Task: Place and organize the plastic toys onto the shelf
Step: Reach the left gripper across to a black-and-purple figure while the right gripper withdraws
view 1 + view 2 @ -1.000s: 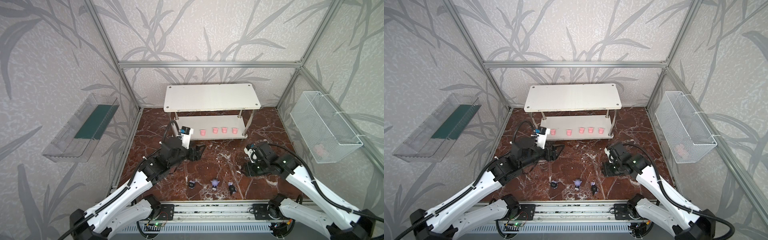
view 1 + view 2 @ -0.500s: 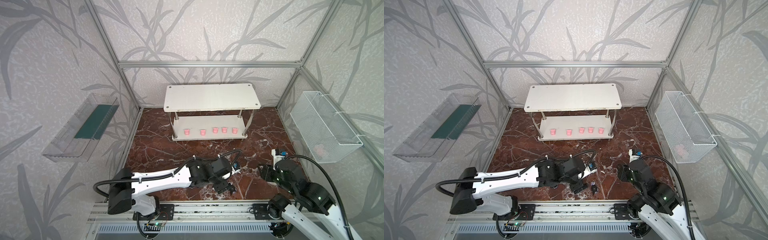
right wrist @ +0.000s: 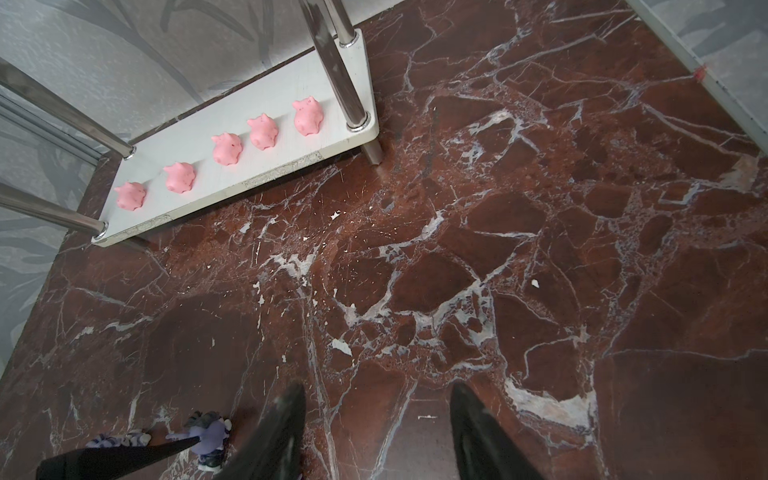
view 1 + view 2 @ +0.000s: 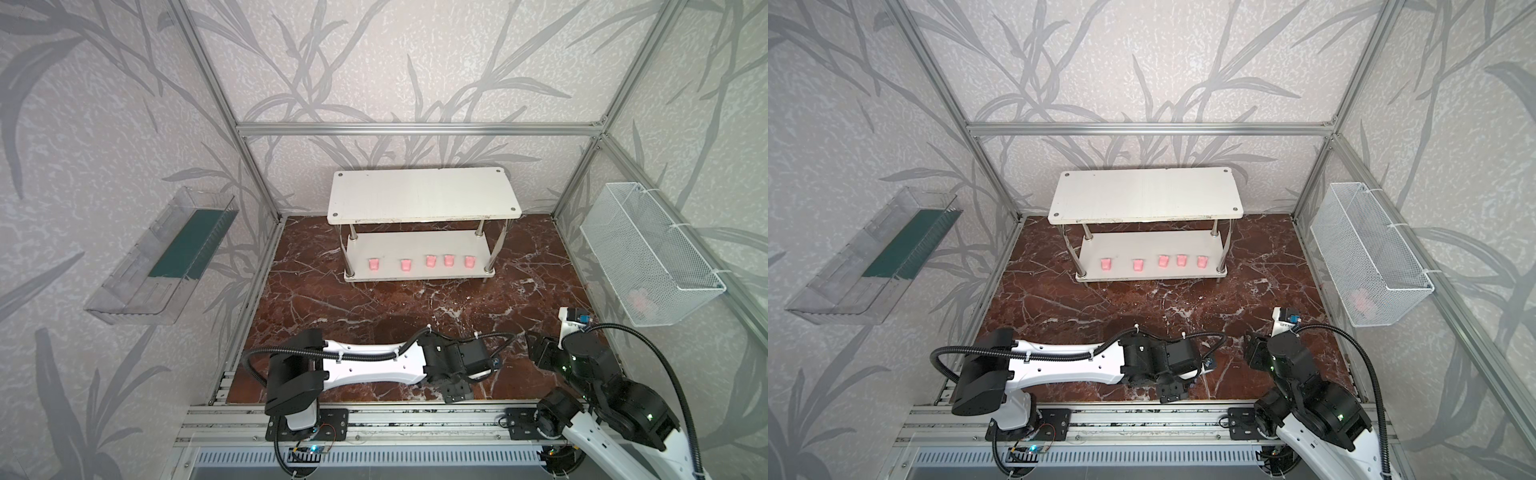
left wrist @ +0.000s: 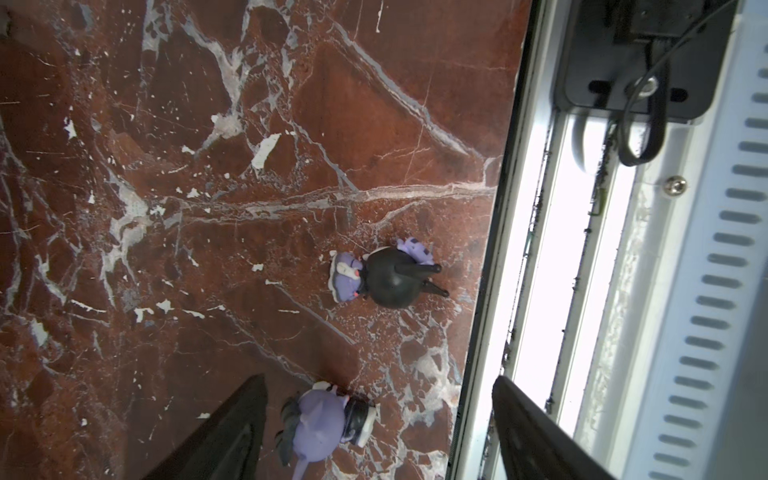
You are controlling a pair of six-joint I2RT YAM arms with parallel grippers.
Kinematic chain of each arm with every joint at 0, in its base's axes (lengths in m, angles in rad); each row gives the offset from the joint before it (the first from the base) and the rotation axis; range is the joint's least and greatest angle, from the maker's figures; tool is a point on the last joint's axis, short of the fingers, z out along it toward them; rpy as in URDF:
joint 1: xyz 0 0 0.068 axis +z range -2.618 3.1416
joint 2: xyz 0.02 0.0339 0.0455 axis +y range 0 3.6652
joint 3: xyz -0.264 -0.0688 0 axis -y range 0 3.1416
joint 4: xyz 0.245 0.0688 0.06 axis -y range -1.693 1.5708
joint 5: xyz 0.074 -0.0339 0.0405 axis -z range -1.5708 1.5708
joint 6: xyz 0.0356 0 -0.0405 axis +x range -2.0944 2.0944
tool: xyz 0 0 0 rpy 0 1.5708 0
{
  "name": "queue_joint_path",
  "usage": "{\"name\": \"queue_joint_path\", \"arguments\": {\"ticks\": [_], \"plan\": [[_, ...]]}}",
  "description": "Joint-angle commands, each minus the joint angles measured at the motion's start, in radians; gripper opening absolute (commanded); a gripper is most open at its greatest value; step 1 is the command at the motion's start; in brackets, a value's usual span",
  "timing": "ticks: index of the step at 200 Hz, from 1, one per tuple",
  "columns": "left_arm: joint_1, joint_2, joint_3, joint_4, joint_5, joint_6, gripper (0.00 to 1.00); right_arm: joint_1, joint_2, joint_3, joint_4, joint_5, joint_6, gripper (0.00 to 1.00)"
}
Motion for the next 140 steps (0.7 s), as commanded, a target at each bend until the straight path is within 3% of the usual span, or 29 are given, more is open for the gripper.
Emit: {"name": "queue_joint_path", "arguments": {"ticks": [1,140], "plan": [[0.001,0.033,0.037,-0.01,-0.046,0.057,0.84,-0.004,0.009,-0.018,0.024,0.006,0.004,0.57],[0.024,0.209,0.11,0.05,0.051,0.058,0.88,-0.004,0.023,-0.051,0.056,0.015,0.002,0.57]]}}
